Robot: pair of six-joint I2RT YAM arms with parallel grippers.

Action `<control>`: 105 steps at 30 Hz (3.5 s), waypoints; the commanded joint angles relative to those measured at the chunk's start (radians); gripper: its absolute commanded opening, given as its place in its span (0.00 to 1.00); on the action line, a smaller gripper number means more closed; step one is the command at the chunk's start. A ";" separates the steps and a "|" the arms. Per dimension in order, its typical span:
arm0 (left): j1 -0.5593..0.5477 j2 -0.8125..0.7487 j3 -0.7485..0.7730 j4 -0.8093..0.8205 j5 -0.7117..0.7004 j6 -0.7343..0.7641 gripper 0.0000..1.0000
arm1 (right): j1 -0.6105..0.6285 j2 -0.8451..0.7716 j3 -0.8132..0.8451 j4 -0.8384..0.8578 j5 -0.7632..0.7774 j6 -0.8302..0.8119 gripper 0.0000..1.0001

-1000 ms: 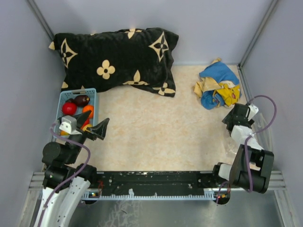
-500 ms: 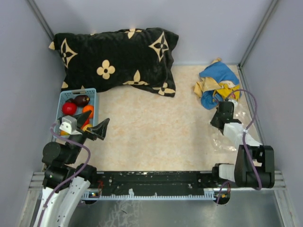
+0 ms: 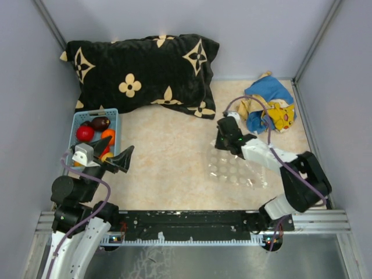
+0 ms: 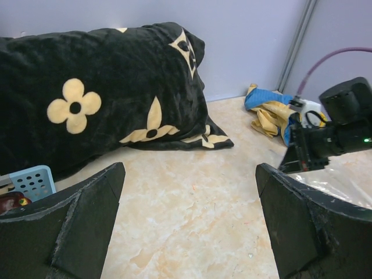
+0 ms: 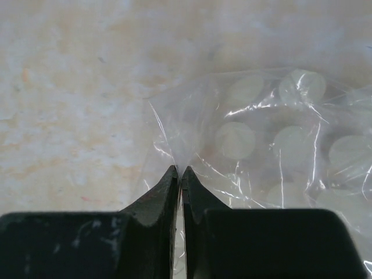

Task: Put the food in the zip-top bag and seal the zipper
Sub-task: Move the zipper food storage bag to the center of the board, then pick up the zipper food storage bag at the center of the board.

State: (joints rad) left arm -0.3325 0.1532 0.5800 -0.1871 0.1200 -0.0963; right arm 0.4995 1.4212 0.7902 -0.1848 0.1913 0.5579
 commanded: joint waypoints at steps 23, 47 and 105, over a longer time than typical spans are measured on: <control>-0.007 0.278 0.080 -0.045 0.145 0.013 1.00 | -0.127 -0.060 0.094 0.181 -0.382 -0.077 0.65; -0.153 0.882 0.039 0.290 0.276 -0.360 0.98 | -0.593 0.087 -0.272 0.618 -0.838 -0.037 0.72; -0.274 1.372 0.010 0.480 0.024 -0.301 0.86 | -0.371 0.241 -0.182 0.895 -1.062 0.113 0.45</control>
State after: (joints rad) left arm -0.6003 1.5017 0.5827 0.2676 0.1486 -0.4068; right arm 0.1181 1.7355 0.5858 0.6456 -0.8158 0.6575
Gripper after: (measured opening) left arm 0.866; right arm 0.468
